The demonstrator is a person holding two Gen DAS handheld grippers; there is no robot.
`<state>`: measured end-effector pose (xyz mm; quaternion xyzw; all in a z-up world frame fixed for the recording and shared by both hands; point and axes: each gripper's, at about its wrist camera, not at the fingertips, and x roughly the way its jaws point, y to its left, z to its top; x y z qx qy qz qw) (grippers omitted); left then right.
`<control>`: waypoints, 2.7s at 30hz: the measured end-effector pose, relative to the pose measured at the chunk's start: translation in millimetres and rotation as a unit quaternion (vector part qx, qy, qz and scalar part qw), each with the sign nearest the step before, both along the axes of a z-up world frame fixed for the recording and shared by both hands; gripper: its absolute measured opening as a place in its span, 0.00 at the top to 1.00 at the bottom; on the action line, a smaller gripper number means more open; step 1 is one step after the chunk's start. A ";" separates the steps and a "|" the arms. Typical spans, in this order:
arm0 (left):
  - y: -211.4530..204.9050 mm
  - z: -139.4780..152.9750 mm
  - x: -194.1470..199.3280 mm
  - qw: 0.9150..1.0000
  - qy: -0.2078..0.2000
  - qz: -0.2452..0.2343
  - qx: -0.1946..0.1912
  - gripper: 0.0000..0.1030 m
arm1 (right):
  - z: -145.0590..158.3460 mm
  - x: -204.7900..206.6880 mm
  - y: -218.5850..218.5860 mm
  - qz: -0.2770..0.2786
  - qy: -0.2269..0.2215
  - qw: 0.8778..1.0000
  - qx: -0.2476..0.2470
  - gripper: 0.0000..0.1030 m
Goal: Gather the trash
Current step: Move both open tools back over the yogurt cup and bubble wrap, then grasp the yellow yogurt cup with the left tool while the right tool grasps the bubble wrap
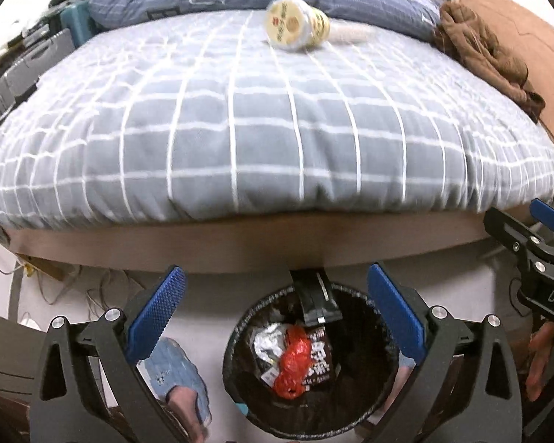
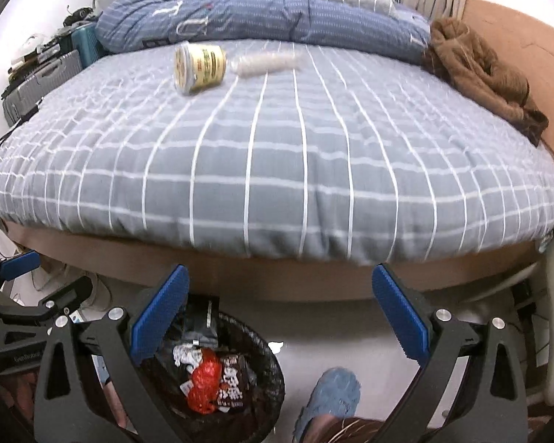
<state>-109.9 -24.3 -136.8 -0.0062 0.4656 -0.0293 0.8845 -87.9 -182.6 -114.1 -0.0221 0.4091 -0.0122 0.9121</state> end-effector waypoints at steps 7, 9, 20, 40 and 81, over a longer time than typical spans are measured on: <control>1.1 29.5 21.5 0.999 -0.031 0.012 -0.004 0.06 | 24.2 15.8 3.1 0.009 -0.029 1.000 -0.003 0.07; 1.2 35.6 27.4 0.999 -0.037 0.013 -0.005 0.06 | 29.1 21.5 2.7 0.012 -0.035 0.999 -0.005 0.07; 2.8 63.9 84.3 0.998 -0.064 0.006 -0.017 0.06 | 45.3 70.1 1.0 0.017 -0.053 0.998 -0.002 0.07; -23.6 73.0 213.3 0.996 -0.085 0.002 -0.013 0.06 | 58.6 184.2 -28.1 -0.012 -0.058 0.998 0.001 0.07; 4.1 61.9 314.9 0.995 -0.085 0.044 -0.042 0.27 | 52.7 305.3 -13.7 -0.004 -0.032 0.999 0.015 0.07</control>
